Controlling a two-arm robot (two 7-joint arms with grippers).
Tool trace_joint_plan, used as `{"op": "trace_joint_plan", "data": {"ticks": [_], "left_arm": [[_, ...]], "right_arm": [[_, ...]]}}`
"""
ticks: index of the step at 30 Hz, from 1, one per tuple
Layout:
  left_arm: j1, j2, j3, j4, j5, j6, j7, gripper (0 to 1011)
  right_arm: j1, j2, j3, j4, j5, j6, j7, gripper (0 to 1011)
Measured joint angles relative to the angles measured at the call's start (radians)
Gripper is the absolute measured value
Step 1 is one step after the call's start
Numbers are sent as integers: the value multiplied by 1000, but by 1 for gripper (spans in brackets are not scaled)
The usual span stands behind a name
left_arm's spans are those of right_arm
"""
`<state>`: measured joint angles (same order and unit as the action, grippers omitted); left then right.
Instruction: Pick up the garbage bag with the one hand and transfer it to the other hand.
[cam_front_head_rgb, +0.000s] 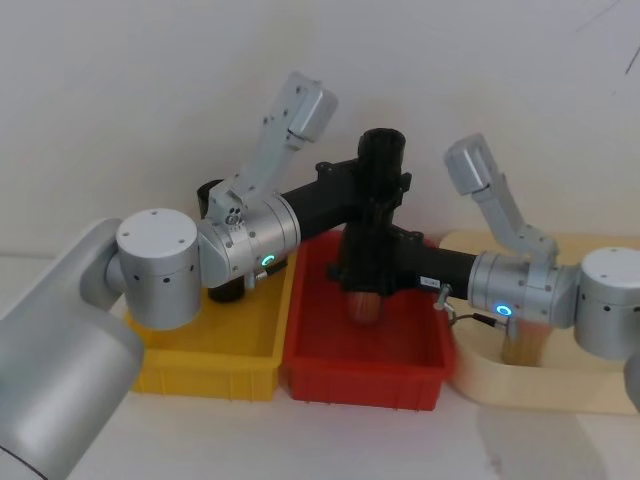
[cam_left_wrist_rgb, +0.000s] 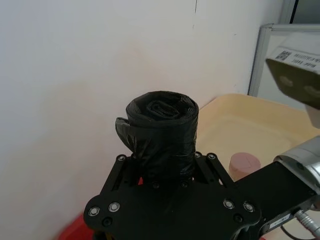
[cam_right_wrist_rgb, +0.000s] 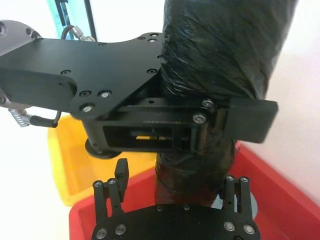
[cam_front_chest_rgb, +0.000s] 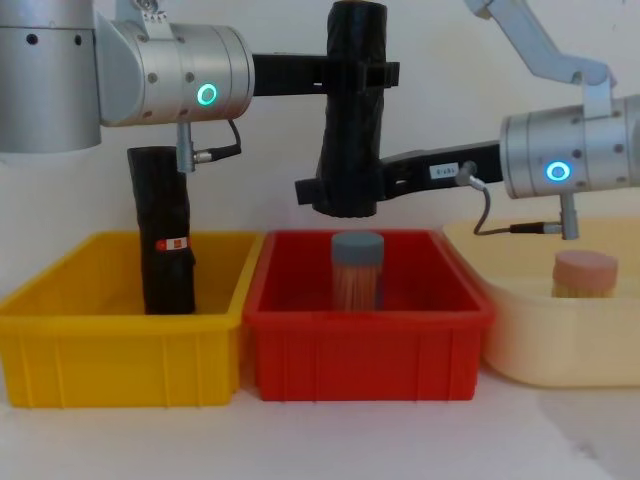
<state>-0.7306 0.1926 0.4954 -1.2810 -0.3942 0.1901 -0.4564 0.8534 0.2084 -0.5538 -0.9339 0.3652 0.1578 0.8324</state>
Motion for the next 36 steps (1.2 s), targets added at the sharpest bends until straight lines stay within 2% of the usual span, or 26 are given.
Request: {"op": "trace_joint_plan", "data": {"ticks": [15, 36], "left_arm": [[0, 0, 0, 0, 0, 0, 0, 377], [0, 0, 0, 0, 0, 0, 0, 377]], "right_arm": [[32, -38, -15, 66, -5, -33, -37, 1001], [20, -33, -6, 41, 21, -38, -79, 987]]}}
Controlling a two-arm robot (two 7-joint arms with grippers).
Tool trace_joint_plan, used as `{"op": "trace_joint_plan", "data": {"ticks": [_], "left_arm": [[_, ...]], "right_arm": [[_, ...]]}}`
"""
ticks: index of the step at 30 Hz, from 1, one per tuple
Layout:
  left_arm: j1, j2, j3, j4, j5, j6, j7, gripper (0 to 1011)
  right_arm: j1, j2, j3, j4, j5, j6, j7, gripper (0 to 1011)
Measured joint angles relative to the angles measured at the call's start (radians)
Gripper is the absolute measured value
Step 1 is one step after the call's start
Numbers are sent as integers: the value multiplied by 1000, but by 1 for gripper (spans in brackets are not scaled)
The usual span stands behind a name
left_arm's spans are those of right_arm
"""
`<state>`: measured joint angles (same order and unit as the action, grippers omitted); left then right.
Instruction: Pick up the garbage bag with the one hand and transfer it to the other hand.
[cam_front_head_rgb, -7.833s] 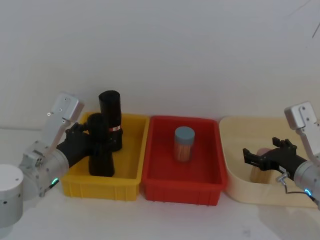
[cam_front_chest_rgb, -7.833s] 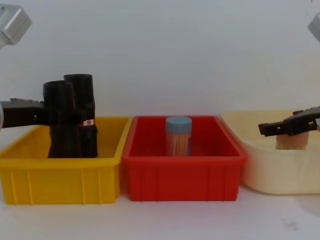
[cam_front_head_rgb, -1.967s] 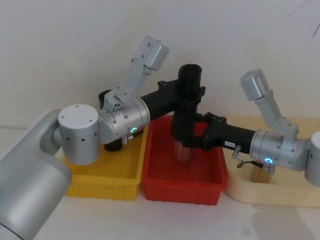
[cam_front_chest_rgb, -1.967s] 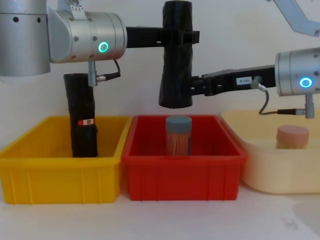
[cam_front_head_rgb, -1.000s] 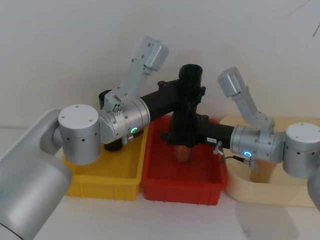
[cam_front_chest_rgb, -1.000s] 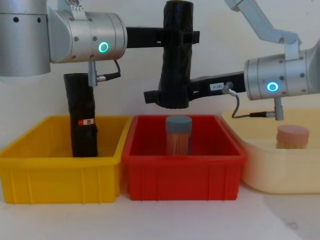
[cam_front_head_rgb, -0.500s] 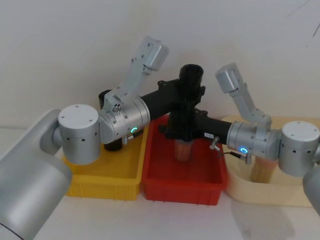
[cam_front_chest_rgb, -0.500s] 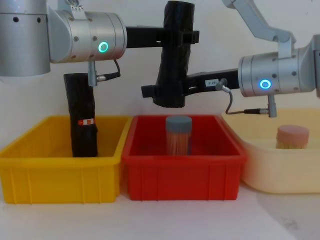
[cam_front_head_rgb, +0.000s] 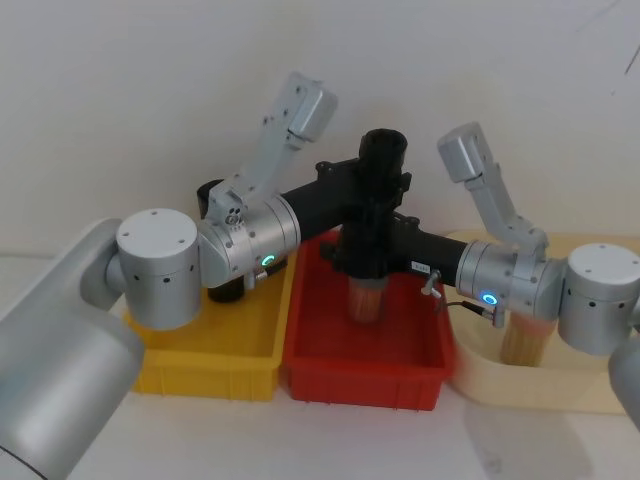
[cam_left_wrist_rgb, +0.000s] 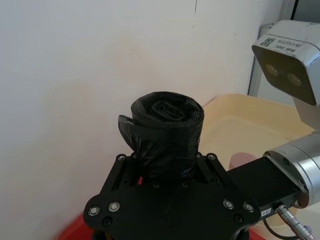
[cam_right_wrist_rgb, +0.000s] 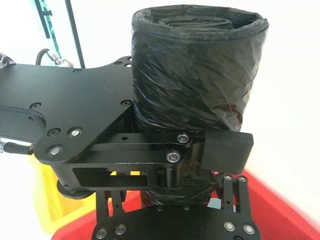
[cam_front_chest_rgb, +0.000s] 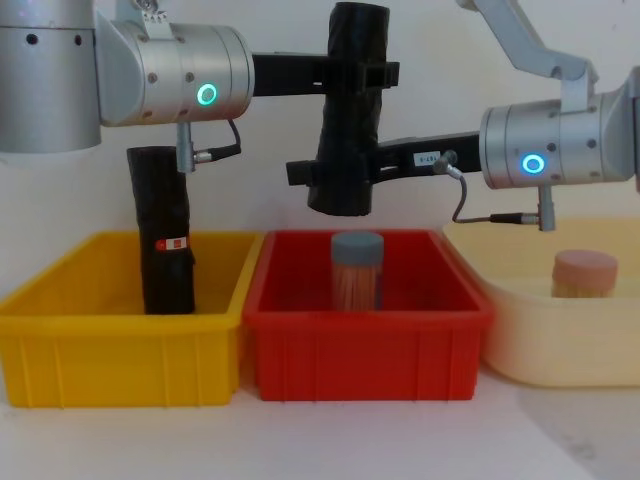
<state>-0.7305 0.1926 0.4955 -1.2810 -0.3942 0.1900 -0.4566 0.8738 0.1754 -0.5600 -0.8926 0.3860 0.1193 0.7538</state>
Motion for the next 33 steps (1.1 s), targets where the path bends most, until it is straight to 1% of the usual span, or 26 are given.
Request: {"op": "trace_joint_plan", "data": {"ticks": [1, 4, 5, 6, 7, 8, 9, 10, 11, 14, 15, 17, 28, 30, 31, 32, 33], "left_arm": [[0, 0, 0, 0, 0, 0, 0, 376], [0, 0, 0, 0, 0, 0, 0, 377], [0, 0, 0, 0, 0, 0, 0, 376], [0, 0, 0, 0, 0, 0, 0, 377], [0, 0, 0, 0, 0, 0, 0, 377], [0, 0, 0, 0, 0, 0, 0, 376], [0, 0, 0, 0, 0, 0, 0, 376], [0, 0, 0, 0, 0, 0, 0, 376], [0, 0, 0, 0, 0, 0, 0, 377], [0, 0, 0, 0, 0, 0, 0, 376], [0, 0, 0, 0, 0, 0, 0, 376], [0, 0, 0, 0, 0, 0, 0, 376], [0, 0, 0, 0, 0, 0, 0, 376], [0, 0, 0, 0, 0, 0, 0, 393], [0, 0, 0, 0, 0, 0, 0, 413], [0, 0, 0, 0, 0, 0, 0, 465], [0, 0, 0, 0, 0, 0, 0, 465]], "right_arm": [[-1, 0, 0, -1, 1, 0, -1, 955], [-3, 2, 0, -4, 3, 1, -4, 915], [-3, 3, 1, -6, 4, 1, -5, 870], [-3, 3, 1, -7, 4, 1, -6, 855], [-4, 4, 1, -8, 5, 2, -7, 817], [-4, 4, 1, -8, 5, 2, -7, 817], [-5, 4, 1, -9, 5, 2, -7, 762], [-5, 5, 1, -10, 6, 2, -8, 745], [-6, 5, 1, -10, 6, 2, -9, 690], [-6, 6, 2, -12, 7, 3, -11, 631], [-7, 6, 2, -12, 7, 3, -11, 578], [-7, 6, 2, -13, 8, 3, -11, 563], [-8, 8, 0, -15, 10, 4, -12, 562], [-8, 9, -1, -17, 10, 5, -12, 562], [-8, 10, -1, -18, 10, 5, -13, 562], [-8, 10, -2, -19, 11, 5, -13, 562], [-9, 12, -2, -22, 11, 7, -14, 562]]}}
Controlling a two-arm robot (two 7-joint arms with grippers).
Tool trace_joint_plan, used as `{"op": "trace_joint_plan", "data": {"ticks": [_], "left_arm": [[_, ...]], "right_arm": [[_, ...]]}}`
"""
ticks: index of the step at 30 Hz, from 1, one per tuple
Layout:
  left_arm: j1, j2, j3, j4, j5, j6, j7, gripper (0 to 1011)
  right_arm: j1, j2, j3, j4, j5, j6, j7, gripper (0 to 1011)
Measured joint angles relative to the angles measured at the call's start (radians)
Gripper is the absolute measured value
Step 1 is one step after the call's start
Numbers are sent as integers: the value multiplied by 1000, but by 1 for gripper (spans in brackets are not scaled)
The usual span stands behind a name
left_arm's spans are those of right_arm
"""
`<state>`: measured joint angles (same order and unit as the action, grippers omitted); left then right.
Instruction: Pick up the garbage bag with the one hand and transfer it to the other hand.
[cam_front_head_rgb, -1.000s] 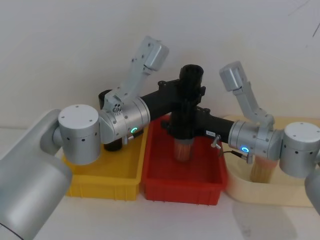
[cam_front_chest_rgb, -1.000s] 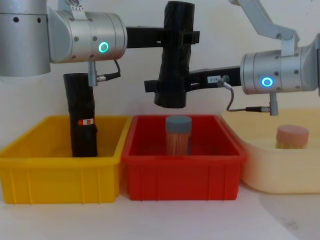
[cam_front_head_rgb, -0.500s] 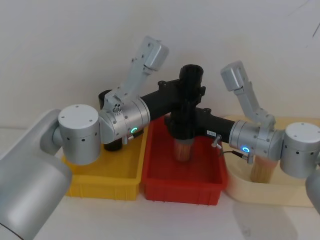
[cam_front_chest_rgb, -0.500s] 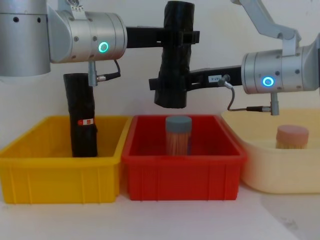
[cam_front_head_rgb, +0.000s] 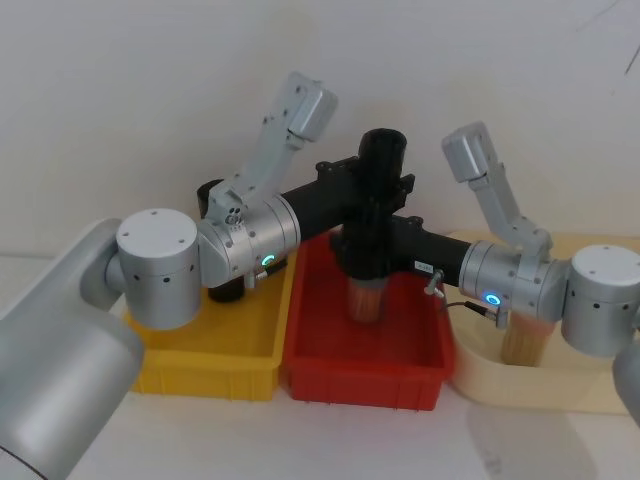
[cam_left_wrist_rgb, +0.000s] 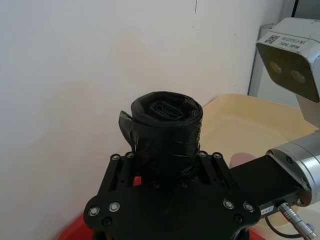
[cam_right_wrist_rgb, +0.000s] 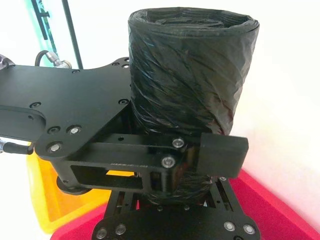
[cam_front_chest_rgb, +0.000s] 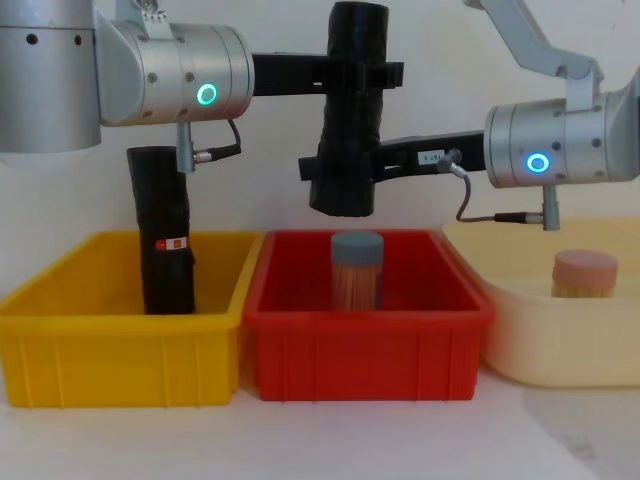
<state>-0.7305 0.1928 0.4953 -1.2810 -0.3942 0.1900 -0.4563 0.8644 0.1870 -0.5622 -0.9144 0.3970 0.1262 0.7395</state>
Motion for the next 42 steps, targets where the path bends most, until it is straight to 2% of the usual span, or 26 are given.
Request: {"op": "trace_joint_plan", "data": {"ticks": [3, 6, 8, 10, 13, 18, 30, 42], "left_arm": [[0, 0, 0, 0, 0, 0, 0, 575], [0, 0, 0, 0, 0, 0, 0, 641], [0, 0, 0, 0, 0, 0, 0, 738], [0, 0, 0, 0, 0, 0, 0, 756], [0, 0, 0, 0, 0, 0, 0, 883], [0, 0, 0, 0, 0, 0, 0, 992], [0, 0, 0, 0, 0, 0, 0, 1000], [0, 0, 0, 0, 0, 0, 0, 1000]], "right_arm": [[-3, 3, 0, -7, 2, 5, -7, 562], [-7, 7, 1, -14, 3, 10, -16, 562], [-14, 14, 4, -25, 4, 17, -29, 562], [-18, 17, 5, -31, 5, 21, -38, 562], [-28, 26, 10, -45, 6, 29, -55, 562], [-44, 40, 18, -66, 8, 45, -87, 562], [-91, 88, 45, -125, 2, 108, -192, 562], [-114, 155, 87, -199, -53, 149, -326, 562]]}}
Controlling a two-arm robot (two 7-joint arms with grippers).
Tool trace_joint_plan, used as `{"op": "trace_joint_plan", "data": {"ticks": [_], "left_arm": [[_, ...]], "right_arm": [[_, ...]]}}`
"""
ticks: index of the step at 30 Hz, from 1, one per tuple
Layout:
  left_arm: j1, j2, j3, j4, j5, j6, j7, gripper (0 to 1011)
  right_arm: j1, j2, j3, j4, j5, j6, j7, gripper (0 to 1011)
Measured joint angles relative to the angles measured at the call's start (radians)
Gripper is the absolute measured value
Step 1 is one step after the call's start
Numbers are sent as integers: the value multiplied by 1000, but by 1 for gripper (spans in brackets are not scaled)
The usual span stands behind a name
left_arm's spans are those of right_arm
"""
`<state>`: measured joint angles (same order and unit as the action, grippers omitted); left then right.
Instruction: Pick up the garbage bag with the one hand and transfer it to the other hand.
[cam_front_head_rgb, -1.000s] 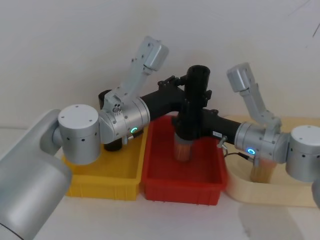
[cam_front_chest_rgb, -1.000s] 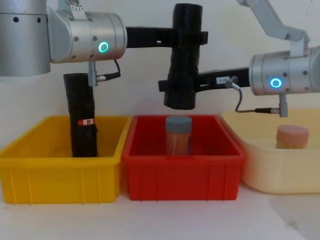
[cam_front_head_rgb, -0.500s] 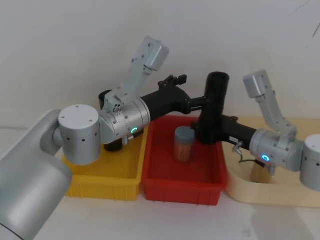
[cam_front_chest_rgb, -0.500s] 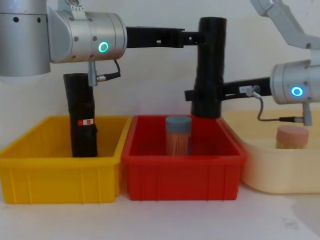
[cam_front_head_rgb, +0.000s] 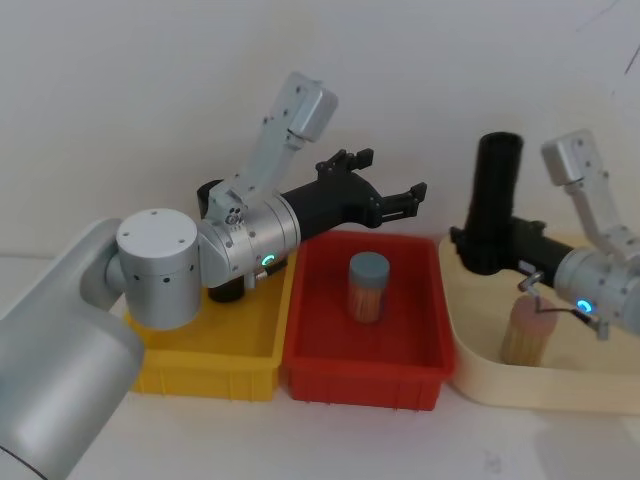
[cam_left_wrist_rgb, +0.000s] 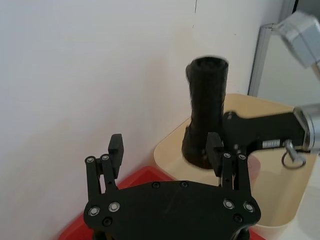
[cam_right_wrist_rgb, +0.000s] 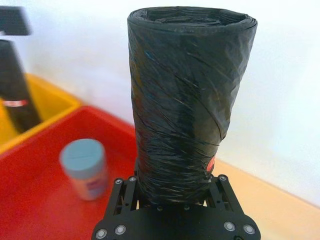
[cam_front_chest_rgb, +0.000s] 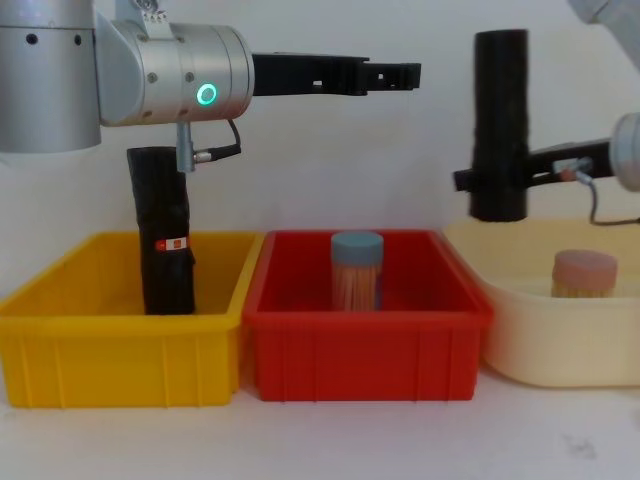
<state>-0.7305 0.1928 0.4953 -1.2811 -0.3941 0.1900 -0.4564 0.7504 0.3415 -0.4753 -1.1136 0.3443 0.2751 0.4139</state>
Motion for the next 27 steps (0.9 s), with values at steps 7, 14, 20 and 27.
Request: {"op": "trace_joint_plan", "data": {"ticks": [7, 14, 20, 27], "left_arm": [[0, 0, 0, 0, 0, 0, 0, 1000], [0, 0, 0, 0, 0, 0, 0, 1000], [0, 0, 0, 0, 0, 0, 0, 1000], [0, 0, 0, 0, 0, 0, 0, 1000]], "right_arm": [[-9, 40, 27, -39, -32, 28, -69, 562], [-15, 71, 43, -56, -50, 71, -101, 562], [-15, 83, 45, -45, -61, 112, -105, 562], [-11, 89, 42, -22, -73, 139, -105, 709]]}}
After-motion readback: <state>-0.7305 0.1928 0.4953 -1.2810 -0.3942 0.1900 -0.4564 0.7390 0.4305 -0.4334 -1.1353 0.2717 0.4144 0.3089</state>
